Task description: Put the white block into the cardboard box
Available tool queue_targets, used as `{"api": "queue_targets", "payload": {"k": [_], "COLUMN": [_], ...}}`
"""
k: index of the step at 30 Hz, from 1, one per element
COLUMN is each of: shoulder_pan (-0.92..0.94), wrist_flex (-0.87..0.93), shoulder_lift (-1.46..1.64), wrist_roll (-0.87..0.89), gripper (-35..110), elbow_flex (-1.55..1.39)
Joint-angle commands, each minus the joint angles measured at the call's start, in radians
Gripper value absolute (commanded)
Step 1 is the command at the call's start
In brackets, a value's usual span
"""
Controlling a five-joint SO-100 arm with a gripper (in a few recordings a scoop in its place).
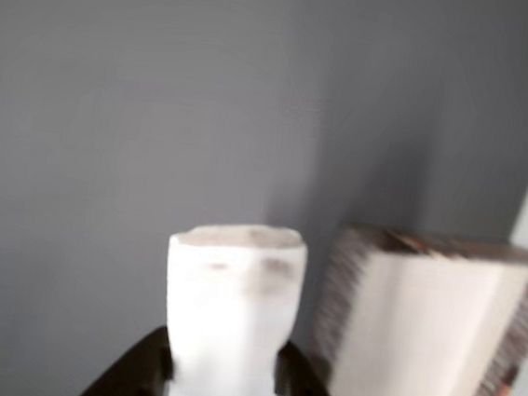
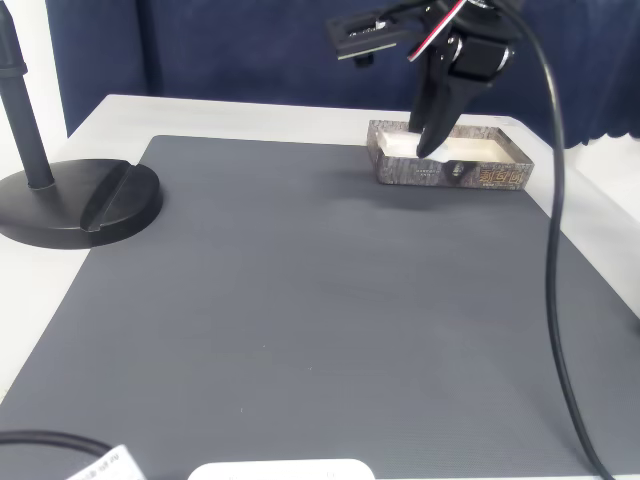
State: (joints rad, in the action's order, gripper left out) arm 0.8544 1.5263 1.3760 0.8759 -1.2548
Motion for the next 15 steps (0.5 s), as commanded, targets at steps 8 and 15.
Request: {"api": "queue_targets", "payload": {"k": [8,15], "shoulder_pan": [0.183,0.295], "wrist_flex": [0.064,0.140], "shoulder_lift": [-0.091,-0.181], "wrist_roll": [0.055,0.149], "gripper": [-1,-1], "elbow_flex": [0.302,0.445]}}
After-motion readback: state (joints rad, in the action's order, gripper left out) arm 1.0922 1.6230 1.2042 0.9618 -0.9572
